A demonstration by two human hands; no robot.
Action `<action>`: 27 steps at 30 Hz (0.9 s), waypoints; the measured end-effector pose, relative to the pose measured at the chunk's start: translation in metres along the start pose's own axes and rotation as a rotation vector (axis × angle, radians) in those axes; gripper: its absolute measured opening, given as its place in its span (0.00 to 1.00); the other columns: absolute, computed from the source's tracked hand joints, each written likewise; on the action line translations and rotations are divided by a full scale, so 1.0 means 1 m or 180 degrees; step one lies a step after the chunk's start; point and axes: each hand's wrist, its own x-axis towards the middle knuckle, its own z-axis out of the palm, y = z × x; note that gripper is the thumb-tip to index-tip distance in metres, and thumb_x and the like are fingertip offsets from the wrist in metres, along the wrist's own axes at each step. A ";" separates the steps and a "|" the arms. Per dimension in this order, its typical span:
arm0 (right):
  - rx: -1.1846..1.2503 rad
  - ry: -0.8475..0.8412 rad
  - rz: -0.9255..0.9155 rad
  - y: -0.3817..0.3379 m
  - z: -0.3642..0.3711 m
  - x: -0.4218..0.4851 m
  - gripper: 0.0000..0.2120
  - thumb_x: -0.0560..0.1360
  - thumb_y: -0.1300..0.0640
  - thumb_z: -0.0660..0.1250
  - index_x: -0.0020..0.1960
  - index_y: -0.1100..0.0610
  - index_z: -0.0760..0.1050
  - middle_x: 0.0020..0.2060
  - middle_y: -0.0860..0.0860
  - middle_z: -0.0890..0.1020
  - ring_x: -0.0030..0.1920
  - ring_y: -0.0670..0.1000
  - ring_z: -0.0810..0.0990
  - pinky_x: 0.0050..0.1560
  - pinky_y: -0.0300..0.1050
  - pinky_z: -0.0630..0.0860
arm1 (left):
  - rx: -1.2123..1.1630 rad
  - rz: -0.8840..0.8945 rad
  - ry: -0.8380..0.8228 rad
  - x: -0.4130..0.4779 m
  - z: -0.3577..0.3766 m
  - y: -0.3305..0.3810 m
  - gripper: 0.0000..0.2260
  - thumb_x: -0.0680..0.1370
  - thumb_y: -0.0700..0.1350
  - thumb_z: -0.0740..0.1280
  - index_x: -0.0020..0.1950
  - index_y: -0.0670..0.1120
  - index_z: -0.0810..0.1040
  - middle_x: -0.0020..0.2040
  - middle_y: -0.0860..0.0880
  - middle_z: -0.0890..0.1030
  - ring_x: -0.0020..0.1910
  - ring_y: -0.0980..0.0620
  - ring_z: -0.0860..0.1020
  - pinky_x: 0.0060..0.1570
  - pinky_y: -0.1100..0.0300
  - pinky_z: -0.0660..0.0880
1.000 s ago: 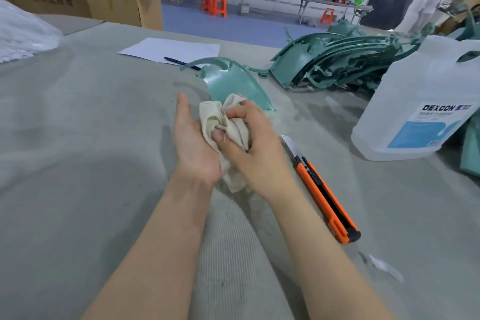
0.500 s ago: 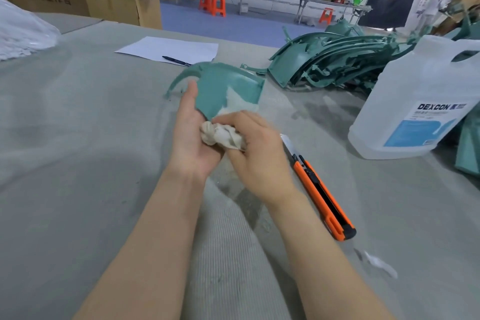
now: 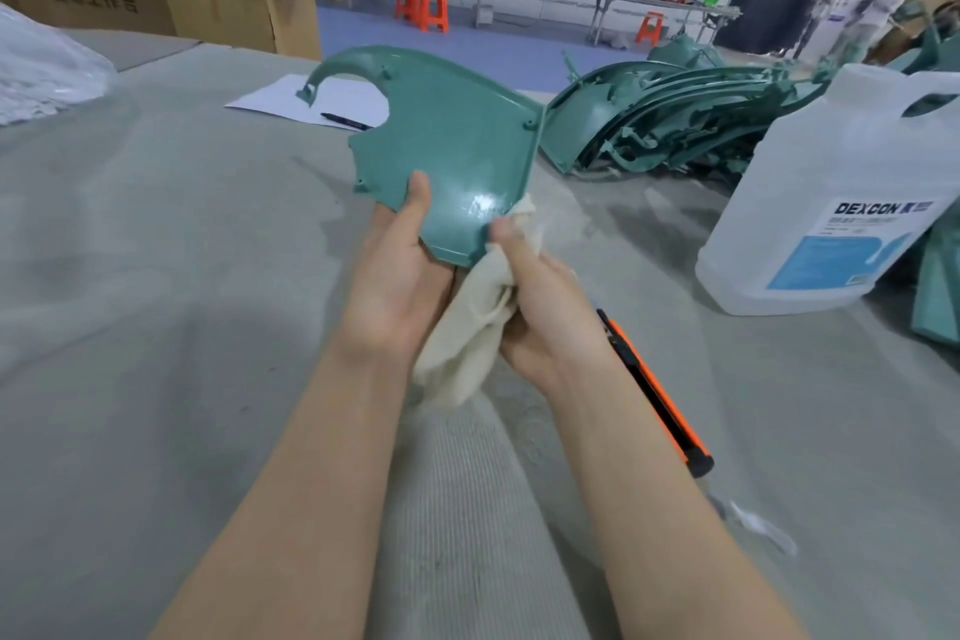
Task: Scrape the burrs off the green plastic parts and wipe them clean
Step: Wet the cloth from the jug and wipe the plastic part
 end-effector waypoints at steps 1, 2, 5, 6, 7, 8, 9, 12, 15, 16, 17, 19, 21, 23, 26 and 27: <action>-0.0090 -0.0072 -0.0164 0.002 -0.001 0.000 0.08 0.80 0.61 0.62 0.58 0.61 0.77 0.45 0.52 0.86 0.44 0.48 0.85 0.49 0.41 0.82 | 0.0181 0.0080 -0.0001 0.000 -0.001 -0.001 0.14 0.83 0.44 0.55 0.69 0.45 0.70 0.60 0.42 0.80 0.55 0.45 0.81 0.52 0.50 0.79; -0.0237 -0.0053 -0.0338 0.003 -0.002 0.000 0.09 0.80 0.65 0.62 0.58 0.61 0.77 0.47 0.53 0.86 0.44 0.48 0.85 0.50 0.42 0.82 | 0.0434 0.0180 -0.0001 0.000 -0.001 -0.003 0.13 0.83 0.43 0.55 0.66 0.44 0.71 0.58 0.43 0.81 0.53 0.46 0.82 0.50 0.52 0.80; -0.0790 0.0269 -0.0755 0.003 -0.006 0.002 0.09 0.80 0.66 0.62 0.58 0.60 0.77 0.53 0.58 0.84 0.49 0.53 0.83 0.56 0.48 0.80 | 0.1204 0.0433 0.0078 0.000 0.000 -0.005 0.09 0.83 0.41 0.58 0.59 0.44 0.76 0.52 0.47 0.83 0.51 0.50 0.83 0.48 0.58 0.79; -0.0969 0.0310 -0.0885 0.002 -0.007 0.003 0.08 0.80 0.64 0.62 0.56 0.58 0.78 0.53 0.57 0.84 0.50 0.53 0.83 0.56 0.48 0.79 | 0.1381 0.0492 0.0119 0.001 0.000 -0.006 0.09 0.82 0.41 0.59 0.59 0.44 0.76 0.52 0.48 0.83 0.51 0.51 0.82 0.50 0.58 0.78; -0.1128 0.0323 -0.0987 0.002 -0.009 0.004 0.07 0.81 0.61 0.62 0.53 0.56 0.79 0.50 0.54 0.85 0.49 0.51 0.83 0.54 0.46 0.79 | 0.1466 0.0501 0.0136 0.001 -0.001 -0.006 0.09 0.82 0.41 0.60 0.60 0.43 0.76 0.54 0.47 0.83 0.53 0.50 0.81 0.52 0.58 0.78; -0.1228 0.0320 -0.1038 0.002 -0.010 0.003 0.07 0.81 0.58 0.62 0.51 0.53 0.79 0.46 0.50 0.86 0.48 0.48 0.84 0.50 0.41 0.79 | 0.1447 0.0463 0.0111 0.001 -0.001 -0.005 0.10 0.82 0.41 0.60 0.61 0.42 0.75 0.56 0.46 0.82 0.55 0.49 0.81 0.56 0.57 0.77; -0.1265 0.0304 -0.1034 0.002 -0.011 0.003 0.07 0.81 0.56 0.62 0.49 0.52 0.79 0.42 0.47 0.86 0.44 0.44 0.84 0.45 0.38 0.79 | 0.1375 0.0411 0.0054 0.000 -0.001 -0.005 0.10 0.82 0.41 0.59 0.62 0.43 0.75 0.57 0.45 0.81 0.56 0.49 0.80 0.57 0.56 0.77; -0.0932 0.0241 -0.0739 0.001 -0.012 0.003 0.09 0.81 0.52 0.63 0.49 0.54 0.80 0.34 0.45 0.84 0.34 0.43 0.82 0.37 0.37 0.76 | 0.1178 0.0364 -0.0059 -0.002 0.001 -0.003 0.11 0.82 0.41 0.58 0.62 0.43 0.75 0.56 0.45 0.82 0.54 0.49 0.81 0.57 0.57 0.77; -0.0391 0.0262 -0.0436 0.002 -0.011 0.003 0.09 0.79 0.52 0.66 0.47 0.56 0.81 0.38 0.51 0.85 0.37 0.47 0.84 0.41 0.41 0.81 | 0.1038 0.0342 -0.0048 -0.005 0.005 -0.006 0.12 0.82 0.42 0.59 0.63 0.42 0.74 0.57 0.44 0.82 0.53 0.50 0.82 0.55 0.57 0.78; -0.0170 0.0250 -0.0342 0.002 -0.009 0.003 0.08 0.79 0.54 0.66 0.49 0.58 0.81 0.41 0.53 0.86 0.40 0.49 0.85 0.45 0.41 0.82 | 0.0945 0.0306 -0.0020 -0.006 0.006 -0.007 0.13 0.82 0.42 0.59 0.64 0.41 0.74 0.57 0.43 0.82 0.51 0.49 0.82 0.51 0.57 0.79; 0.0078 0.0195 -0.0242 0.001 -0.008 0.003 0.08 0.80 0.57 0.65 0.52 0.59 0.80 0.46 0.55 0.86 0.45 0.50 0.85 0.50 0.43 0.82 | 0.0867 0.0279 0.0008 -0.007 0.007 -0.008 0.13 0.82 0.43 0.58 0.64 0.39 0.74 0.56 0.43 0.82 0.50 0.49 0.83 0.49 0.58 0.80; 0.0432 0.0060 -0.0110 0.000 -0.006 0.003 0.08 0.80 0.62 0.62 0.57 0.60 0.78 0.56 0.58 0.83 0.56 0.54 0.83 0.62 0.50 0.77 | 0.0824 0.0248 0.0021 -0.009 0.009 -0.010 0.13 0.83 0.43 0.58 0.64 0.39 0.74 0.57 0.42 0.82 0.50 0.48 0.83 0.47 0.57 0.80; 0.0472 -0.0025 -0.0166 -0.001 -0.007 0.004 0.07 0.80 0.63 0.62 0.54 0.59 0.79 0.55 0.58 0.83 0.54 0.54 0.83 0.62 0.51 0.77 | 0.0849 0.0237 0.0002 -0.008 0.009 -0.010 0.13 0.82 0.43 0.58 0.63 0.40 0.74 0.56 0.43 0.82 0.50 0.48 0.83 0.48 0.57 0.80; 0.0304 -0.0133 -0.0281 -0.001 -0.008 0.003 0.07 0.80 0.62 0.63 0.50 0.60 0.79 0.46 0.56 0.85 0.43 0.51 0.85 0.53 0.47 0.81 | 0.0931 0.0265 -0.0018 -0.007 0.009 -0.008 0.12 0.82 0.43 0.58 0.63 0.41 0.74 0.56 0.44 0.82 0.51 0.48 0.83 0.49 0.57 0.80; 0.0150 -0.0136 -0.0211 0.003 -0.006 0.000 0.08 0.80 0.58 0.63 0.48 0.61 0.78 0.33 0.53 0.84 0.31 0.49 0.83 0.37 0.42 0.82 | 0.1207 0.0363 0.0026 -0.006 0.006 -0.005 0.11 0.82 0.45 0.59 0.60 0.44 0.76 0.51 0.46 0.84 0.40 0.51 0.82 0.34 0.60 0.79; 0.0177 -0.0128 -0.0113 0.004 -0.005 -0.002 0.08 0.80 0.57 0.63 0.49 0.61 0.78 0.31 0.52 0.83 0.30 0.48 0.81 0.36 0.42 0.81 | 0.1250 0.0371 0.0025 -0.006 0.005 -0.004 0.09 0.82 0.45 0.59 0.57 0.46 0.77 0.48 0.48 0.85 0.36 0.52 0.82 0.29 0.61 0.78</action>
